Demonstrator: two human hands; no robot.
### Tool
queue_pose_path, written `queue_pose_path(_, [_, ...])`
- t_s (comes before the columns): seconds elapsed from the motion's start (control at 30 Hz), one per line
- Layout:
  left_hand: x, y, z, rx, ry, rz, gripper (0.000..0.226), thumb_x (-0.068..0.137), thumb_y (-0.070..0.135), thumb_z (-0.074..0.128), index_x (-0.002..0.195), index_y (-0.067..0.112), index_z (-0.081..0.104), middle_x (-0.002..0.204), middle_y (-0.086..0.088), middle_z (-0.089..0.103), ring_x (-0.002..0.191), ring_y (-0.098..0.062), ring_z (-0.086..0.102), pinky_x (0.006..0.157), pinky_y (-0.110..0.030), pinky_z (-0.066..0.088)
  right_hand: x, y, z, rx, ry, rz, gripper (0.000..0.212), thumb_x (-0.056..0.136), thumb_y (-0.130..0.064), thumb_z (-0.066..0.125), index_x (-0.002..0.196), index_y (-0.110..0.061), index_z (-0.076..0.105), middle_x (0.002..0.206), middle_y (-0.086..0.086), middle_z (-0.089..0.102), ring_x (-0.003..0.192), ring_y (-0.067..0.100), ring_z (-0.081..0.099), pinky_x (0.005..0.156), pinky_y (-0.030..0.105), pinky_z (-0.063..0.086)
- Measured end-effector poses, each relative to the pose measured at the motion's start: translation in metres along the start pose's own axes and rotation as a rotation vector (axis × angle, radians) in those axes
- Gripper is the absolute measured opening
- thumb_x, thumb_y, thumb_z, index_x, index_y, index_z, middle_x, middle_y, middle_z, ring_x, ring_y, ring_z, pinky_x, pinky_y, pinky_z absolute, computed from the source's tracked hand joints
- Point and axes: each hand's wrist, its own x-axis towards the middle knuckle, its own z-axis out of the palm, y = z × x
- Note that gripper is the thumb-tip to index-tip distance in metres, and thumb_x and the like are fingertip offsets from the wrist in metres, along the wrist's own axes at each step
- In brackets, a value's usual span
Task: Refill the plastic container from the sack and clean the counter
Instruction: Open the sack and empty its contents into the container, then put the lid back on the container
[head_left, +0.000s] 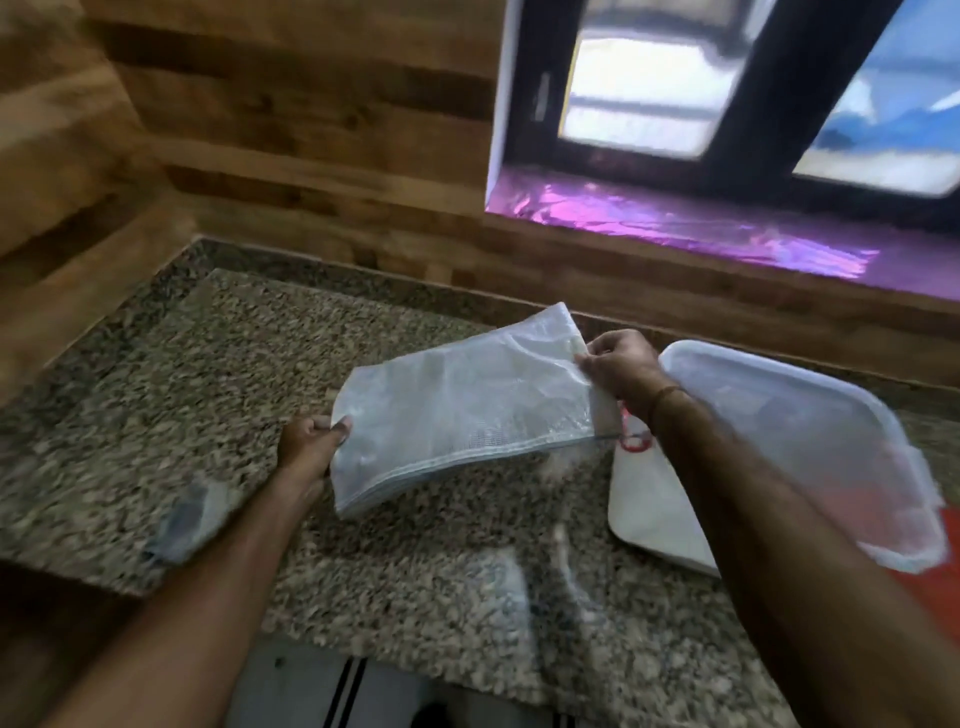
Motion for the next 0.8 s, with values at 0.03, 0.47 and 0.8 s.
queue_pose_path(0.03, [0.003,-0.012,-0.006,0.005,0.008,-0.023,0.027,0.092,0.02,0.077,0.074,0.012,0.058,0.076,-0.011,0.064,0.069,-0.023,0.061,0.06,-0.026,0.046,-0.001,0.0,0.012,-0.056,-0.004,0.01,0.012,0.086,-0.022,0.077,0.081,-0.011,0.075,0.073,-0.001,0.069,0.07,0.016,0.062,0.059,0.024,0.045])
queue_pose_path(0.47, [0.0,-0.089,-0.034,0.167,0.09,-0.094,0.025,0.09,0.017,0.079,0.078,0.006,0.059,0.076,-0.012,0.059,0.07,-0.024,0.056,0.067,-0.032,0.041,-0.03,0.083,0.106,-0.238,-0.081,0.326,0.005,0.077,-0.015,0.075,0.08,-0.01,0.075,0.09,0.008,0.077,0.083,0.026,0.071,0.08,0.034,0.061])
queue_pose_path(0.8, [0.003,-0.099,-0.038,0.268,0.144,-0.139,0.038,0.084,0.025,0.085,0.109,0.005,0.065,0.107,-0.02,0.072,0.093,-0.036,0.07,0.084,-0.045,0.058,-0.046,0.125,0.114,-0.19,-0.088,0.338,0.012,0.078,-0.01,0.077,0.088,-0.013,0.071,0.093,0.01,0.073,0.094,0.03,0.07,0.084,0.039,0.061])
